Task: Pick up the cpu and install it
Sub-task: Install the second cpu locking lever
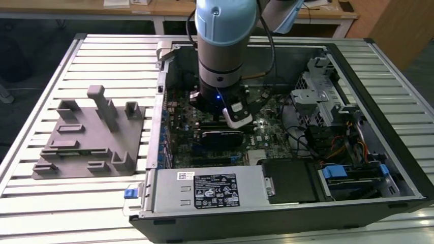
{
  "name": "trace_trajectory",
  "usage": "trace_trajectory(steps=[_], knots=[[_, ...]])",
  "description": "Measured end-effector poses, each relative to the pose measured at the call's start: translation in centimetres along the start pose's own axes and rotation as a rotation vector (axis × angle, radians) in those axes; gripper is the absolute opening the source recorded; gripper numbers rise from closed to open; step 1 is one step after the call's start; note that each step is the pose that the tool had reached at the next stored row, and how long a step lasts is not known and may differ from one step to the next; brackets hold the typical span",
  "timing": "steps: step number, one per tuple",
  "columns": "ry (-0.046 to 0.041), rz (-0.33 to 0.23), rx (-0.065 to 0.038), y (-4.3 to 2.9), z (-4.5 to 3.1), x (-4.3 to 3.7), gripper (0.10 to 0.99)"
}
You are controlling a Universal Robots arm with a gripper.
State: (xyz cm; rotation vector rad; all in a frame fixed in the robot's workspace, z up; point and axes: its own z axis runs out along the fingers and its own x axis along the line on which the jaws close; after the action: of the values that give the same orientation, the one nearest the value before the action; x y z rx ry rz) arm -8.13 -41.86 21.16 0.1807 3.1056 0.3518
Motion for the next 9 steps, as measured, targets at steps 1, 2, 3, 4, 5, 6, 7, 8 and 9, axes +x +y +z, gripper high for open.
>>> trace_trajectory(steps=[1, 2, 3, 4, 5, 6, 7, 8, 9], knots=[[0.0008, 0.000, -0.007, -0.01, 0.07, 0.00, 0.106], [0.0015, 0.000, -0.013, -0.03, 0.13, 0.02, 0.106], [0.0018, 0.000, -0.017, -0.05, 0.21, 0.03, 0.106], [0.0019, 0.000, -0.018, -0.06, 0.28, 0.04, 0.106], [0.0020, 0.000, -0.019, -0.08, 0.35, 0.06, 0.106], [0.0021, 0.000, -0.019, -0.10, 0.41, 0.10, 0.106], [0.0022, 0.000, -0.019, -0.12, 0.48, 0.13, 0.106], [0.0022, 0.000, -0.019, -0.14, 0.53, 0.15, 0.106], [0.0022, 0.000, -0.019, -0.15, 0.54, 0.18, 0.106]])
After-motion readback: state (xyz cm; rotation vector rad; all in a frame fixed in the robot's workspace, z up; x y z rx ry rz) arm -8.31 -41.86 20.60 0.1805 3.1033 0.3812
